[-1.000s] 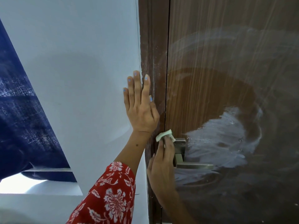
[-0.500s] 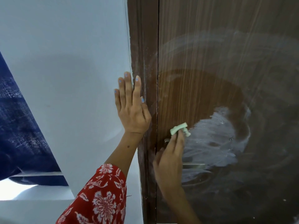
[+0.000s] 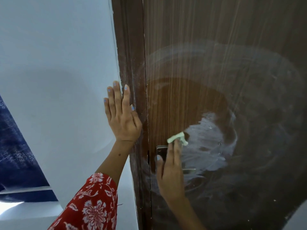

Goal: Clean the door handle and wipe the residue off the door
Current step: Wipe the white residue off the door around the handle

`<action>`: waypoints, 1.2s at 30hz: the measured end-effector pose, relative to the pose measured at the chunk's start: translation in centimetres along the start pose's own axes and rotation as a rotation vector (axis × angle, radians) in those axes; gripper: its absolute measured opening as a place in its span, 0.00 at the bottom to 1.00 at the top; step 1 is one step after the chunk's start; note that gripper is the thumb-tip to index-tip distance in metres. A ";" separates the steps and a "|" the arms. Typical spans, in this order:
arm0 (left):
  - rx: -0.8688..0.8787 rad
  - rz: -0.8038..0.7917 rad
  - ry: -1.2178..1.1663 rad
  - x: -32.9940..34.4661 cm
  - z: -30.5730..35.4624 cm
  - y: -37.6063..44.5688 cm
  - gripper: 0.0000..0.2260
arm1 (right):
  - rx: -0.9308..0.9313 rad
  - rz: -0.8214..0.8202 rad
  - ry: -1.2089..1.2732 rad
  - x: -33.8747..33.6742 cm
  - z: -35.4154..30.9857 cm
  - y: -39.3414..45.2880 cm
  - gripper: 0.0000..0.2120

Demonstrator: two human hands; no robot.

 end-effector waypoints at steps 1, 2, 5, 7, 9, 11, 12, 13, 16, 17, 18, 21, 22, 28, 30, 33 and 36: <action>-0.002 -0.001 -0.002 0.0 0.0 0.0 0.23 | -0.062 -0.010 -0.012 0.0 -0.5 0.3 0.28; 0.001 0.000 0.000 -0.1 0.0 0.0 0.23 | -0.111 0.009 -0.024 -0.4 -0.8 0.8 0.27; 0.010 0.002 0.011 -0.1 0.0 0.0 0.22 | -0.050 0.144 0.012 -3.5 1.6 3.1 0.21; 0.007 0.004 0.011 0.0 0.0 -0.1 0.22 | -0.004 0.250 0.033 -5.3 3.3 3.6 0.19; 0.006 0.008 0.012 0.0 0.1 -0.1 0.21 | -0.037 0.288 0.017 -5.7 3.1 3.6 0.15; 0.002 0.013 0.007 0.0 0.0 -0.1 0.21 | -0.130 0.259 -0.009 -5.5 1.6 4.1 0.12; 0.002 0.013 0.005 0.0 0.0 -0.1 0.22 | -0.162 0.248 -0.002 -5.7 1.1 4.6 0.11; 0.002 0.013 0.006 0.0 0.0 -0.1 0.22 | -0.169 0.252 0.016 -6.1 1.1 5.1 0.10; 0.002 0.007 0.009 -0.1 0.0 -0.1 0.22 | -0.064 0.377 0.160 -9.0 2.6 6.6 0.06; -0.001 0.005 0.007 0.0 0.0 0.0 0.22 | -0.013 0.440 0.218 -9.9 3.4 6.9 0.05; -0.003 0.003 0.006 0.0 0.0 -0.1 0.22 | 0.030 0.478 0.250 -10.3 3.9 7.0 0.06; 0.002 0.009 0.012 0.0 0.0 0.0 0.22 | -0.032 0.358 0.198 -8.7 2.7 6.5 0.10; 0.003 0.010 0.016 0.0 -0.1 0.0 0.22 | -0.079 0.282 0.157 -7.6 2.4 6.0 0.10; 0.007 0.015 0.021 0.0 0.1 -0.1 0.22 | 0.154 0.453 0.194 -10.1 7.2 5.7 0.08; 0.012 0.021 0.020 0.0 0.1 0.0 0.22 | 0.145 0.472 0.211 -10.2 6.4 6.5 0.08; 0.011 0.025 0.030 -0.1 0.1 -0.1 0.22 | -0.050 0.336 0.180 -8.7 3.8 7.2 0.08; 0.014 0.037 0.039 -0.2 0.1 -0.2 0.22 | -0.012 0.421 0.236 -10.2 5.2 7.7 0.07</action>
Point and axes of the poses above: each hand's wrist, its own y-axis towards the middle knuckle, its own x-axis out of the palm, z = x × y, the point moved 8 cm from there along y, towards the middle knuckle, and after that the axes turned 1 degree about x, right-handed, at the moved point
